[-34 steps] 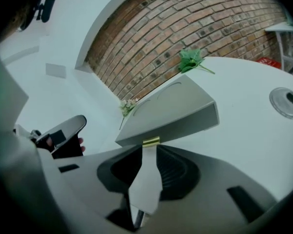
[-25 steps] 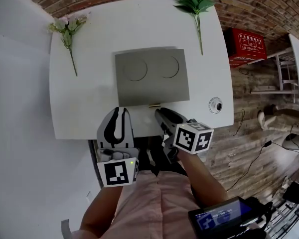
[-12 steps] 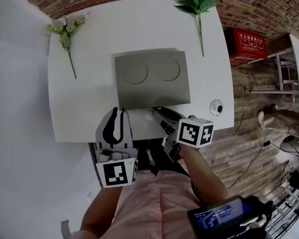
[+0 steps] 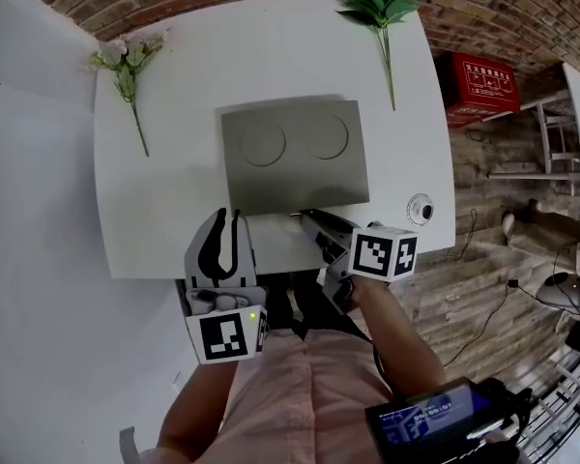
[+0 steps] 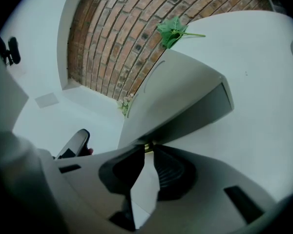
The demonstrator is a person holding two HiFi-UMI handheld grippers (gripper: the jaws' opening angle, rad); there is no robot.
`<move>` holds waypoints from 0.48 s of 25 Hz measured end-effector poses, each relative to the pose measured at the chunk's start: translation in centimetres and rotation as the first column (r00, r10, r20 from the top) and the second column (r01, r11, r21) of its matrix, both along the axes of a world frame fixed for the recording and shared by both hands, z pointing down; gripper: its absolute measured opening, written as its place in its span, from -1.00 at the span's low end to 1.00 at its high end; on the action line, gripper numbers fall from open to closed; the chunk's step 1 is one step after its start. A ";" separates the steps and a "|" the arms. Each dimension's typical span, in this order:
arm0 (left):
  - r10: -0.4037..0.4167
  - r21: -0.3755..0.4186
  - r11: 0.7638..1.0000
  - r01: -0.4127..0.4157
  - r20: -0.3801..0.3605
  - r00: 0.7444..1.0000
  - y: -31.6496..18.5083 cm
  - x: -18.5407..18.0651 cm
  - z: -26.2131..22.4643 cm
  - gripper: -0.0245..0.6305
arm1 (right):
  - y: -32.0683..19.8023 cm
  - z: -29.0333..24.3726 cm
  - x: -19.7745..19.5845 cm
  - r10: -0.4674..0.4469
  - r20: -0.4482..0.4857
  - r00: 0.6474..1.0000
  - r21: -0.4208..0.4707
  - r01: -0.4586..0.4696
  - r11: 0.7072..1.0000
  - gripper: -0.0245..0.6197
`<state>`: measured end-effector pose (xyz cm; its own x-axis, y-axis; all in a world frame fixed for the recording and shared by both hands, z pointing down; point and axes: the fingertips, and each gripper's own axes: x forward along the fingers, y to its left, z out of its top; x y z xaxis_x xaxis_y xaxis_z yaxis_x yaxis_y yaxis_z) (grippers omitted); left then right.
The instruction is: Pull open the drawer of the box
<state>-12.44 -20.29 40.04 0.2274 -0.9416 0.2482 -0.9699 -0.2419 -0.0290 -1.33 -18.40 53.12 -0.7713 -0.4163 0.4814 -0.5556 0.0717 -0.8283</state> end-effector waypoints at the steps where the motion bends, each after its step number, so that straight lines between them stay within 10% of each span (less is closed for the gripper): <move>1: -0.001 -0.001 1.000 0.001 0.001 1.000 0.0 0.0 0.1 -0.72 | 0.0 0.1 0.0 0.000 0.003 1.000 -0.002 0.000 1.000 -0.73; 12: -0.004 0.005 1.000 0.004 0.007 1.000 0.5 -0.1 -0.2 -0.72 | 0.8 0.1 -0.1 0.008 0.022 1.000 -0.017 -0.008 1.000 -0.76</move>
<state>-12.50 -19.79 39.83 0.2223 -0.9436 0.2453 -0.9705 -0.2381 -0.0367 -1.38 -17.62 53.24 -0.7787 -0.4144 0.4711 -0.5374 0.0529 -0.8417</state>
